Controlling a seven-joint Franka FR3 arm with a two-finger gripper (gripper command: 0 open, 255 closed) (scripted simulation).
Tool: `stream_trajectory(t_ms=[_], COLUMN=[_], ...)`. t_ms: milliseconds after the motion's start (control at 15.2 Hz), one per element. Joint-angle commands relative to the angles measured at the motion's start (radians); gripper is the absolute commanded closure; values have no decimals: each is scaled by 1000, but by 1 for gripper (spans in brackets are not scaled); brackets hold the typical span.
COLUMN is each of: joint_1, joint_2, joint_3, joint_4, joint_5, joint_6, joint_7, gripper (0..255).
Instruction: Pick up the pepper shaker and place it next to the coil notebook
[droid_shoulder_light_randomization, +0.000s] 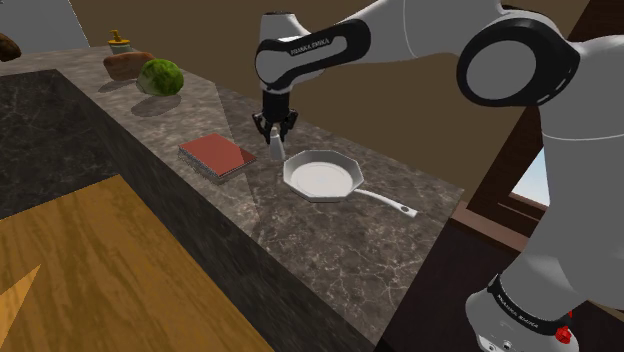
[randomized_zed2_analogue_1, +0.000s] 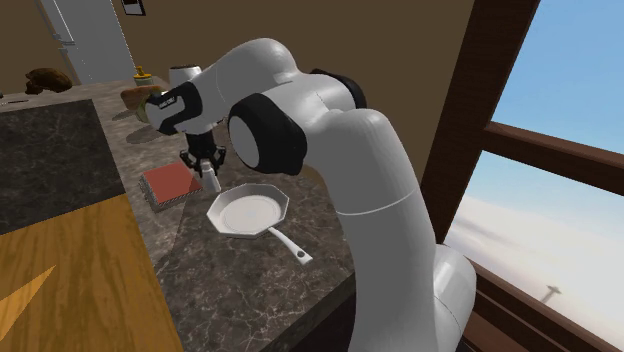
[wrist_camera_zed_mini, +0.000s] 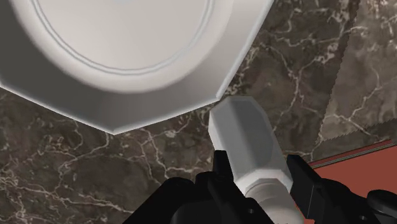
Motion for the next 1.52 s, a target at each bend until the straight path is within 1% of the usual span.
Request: stream_trajectory(t_ms=[0,330,792,858,1188,1452], joint_1=[0,0,0,2,0,1], joint_2=[5,27,27,25,27,-27], joint_3=[0,1,2,2,2,0], joint_4=[-17,-54,-54,-58,-54,-10], joint_5=[0,2,2,2,2,-2], joint_6=[23,81,81,84,81,-15], joint_7=[0,-2,-2,1,-2,1], gripper=[255,255,255,0,0,0])
